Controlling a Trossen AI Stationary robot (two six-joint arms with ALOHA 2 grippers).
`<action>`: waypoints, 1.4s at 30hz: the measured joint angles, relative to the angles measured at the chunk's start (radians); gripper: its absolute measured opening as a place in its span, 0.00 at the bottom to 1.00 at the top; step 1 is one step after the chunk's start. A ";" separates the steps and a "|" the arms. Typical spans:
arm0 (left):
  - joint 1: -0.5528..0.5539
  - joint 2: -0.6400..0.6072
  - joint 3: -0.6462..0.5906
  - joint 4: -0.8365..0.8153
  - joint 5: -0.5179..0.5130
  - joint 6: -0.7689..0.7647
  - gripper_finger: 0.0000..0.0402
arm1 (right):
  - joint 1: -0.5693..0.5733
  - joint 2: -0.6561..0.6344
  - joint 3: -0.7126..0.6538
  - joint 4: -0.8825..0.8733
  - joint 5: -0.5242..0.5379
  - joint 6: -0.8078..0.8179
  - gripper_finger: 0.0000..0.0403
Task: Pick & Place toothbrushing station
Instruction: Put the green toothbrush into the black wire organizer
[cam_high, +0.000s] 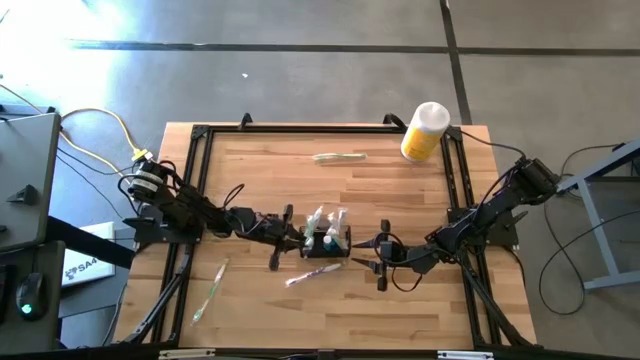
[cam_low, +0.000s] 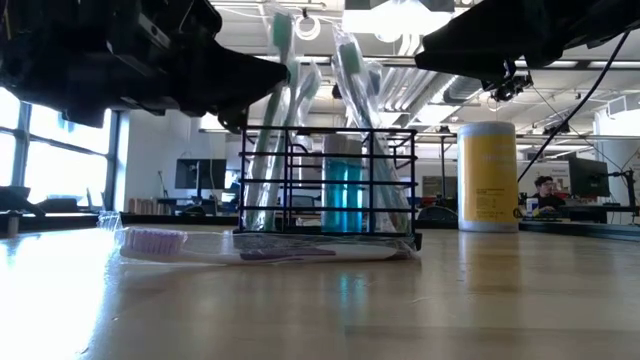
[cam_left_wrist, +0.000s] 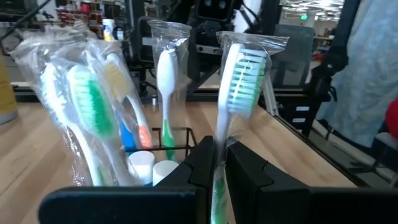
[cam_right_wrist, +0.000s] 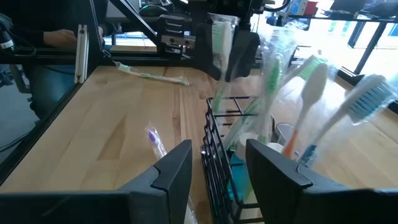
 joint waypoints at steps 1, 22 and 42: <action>0.000 0.000 0.000 0.000 -0.008 0.000 0.07 | 0.000 0.000 0.000 0.000 0.000 0.000 0.36; -0.001 0.000 0.000 0.009 -0.106 -0.001 0.29 | 0.000 0.000 0.000 0.000 0.000 0.000 0.36; -0.001 -0.034 0.035 -0.009 -0.139 0.189 0.30 | 0.000 0.000 0.000 -0.007 0.000 0.000 0.36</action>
